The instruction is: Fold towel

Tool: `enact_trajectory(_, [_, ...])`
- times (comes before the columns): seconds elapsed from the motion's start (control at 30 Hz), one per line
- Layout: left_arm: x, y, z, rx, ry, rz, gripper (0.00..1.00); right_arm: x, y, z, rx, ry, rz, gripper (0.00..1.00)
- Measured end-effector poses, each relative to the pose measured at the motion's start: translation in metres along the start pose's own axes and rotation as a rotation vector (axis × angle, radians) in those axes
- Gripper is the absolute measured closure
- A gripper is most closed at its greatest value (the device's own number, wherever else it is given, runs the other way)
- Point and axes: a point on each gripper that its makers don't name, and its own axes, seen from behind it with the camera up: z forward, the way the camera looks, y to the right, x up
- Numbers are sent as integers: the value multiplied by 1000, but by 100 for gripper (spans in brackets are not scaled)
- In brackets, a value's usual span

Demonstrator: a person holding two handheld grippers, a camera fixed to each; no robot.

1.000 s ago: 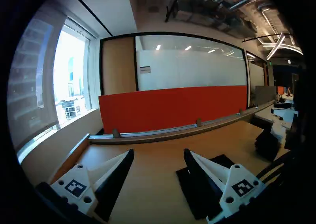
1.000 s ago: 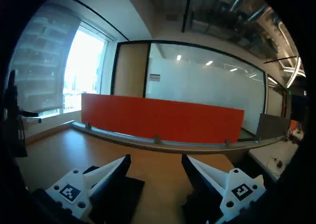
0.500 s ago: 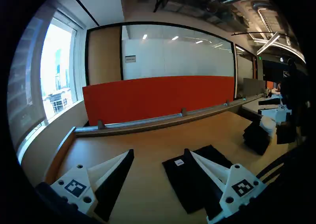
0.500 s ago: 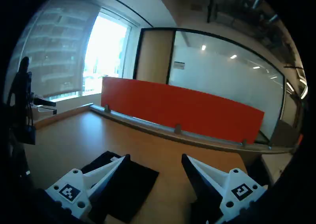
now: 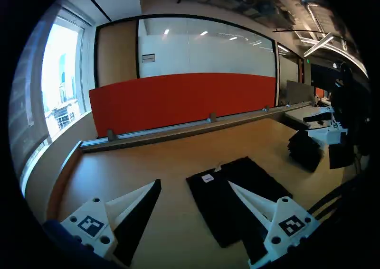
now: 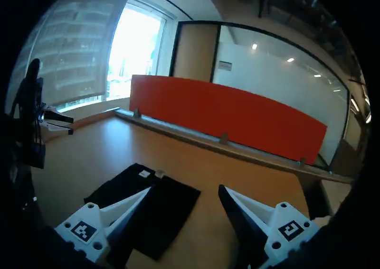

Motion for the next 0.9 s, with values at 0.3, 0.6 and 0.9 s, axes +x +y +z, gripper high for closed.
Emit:
enact_trajectory(0.3, [-36,13,9,-31,-64,10,6,-38,-12,9,23,-55,-1,0])
enact_trajectory(0.6, [-75,27,21,-66,-144,32,6,-81,-23,17,48,-117,-17,0])
enact_trajectory(0.9, [-116,39,31,-95,-225,58,6,-123,-35,25,73,-184,-31,0])
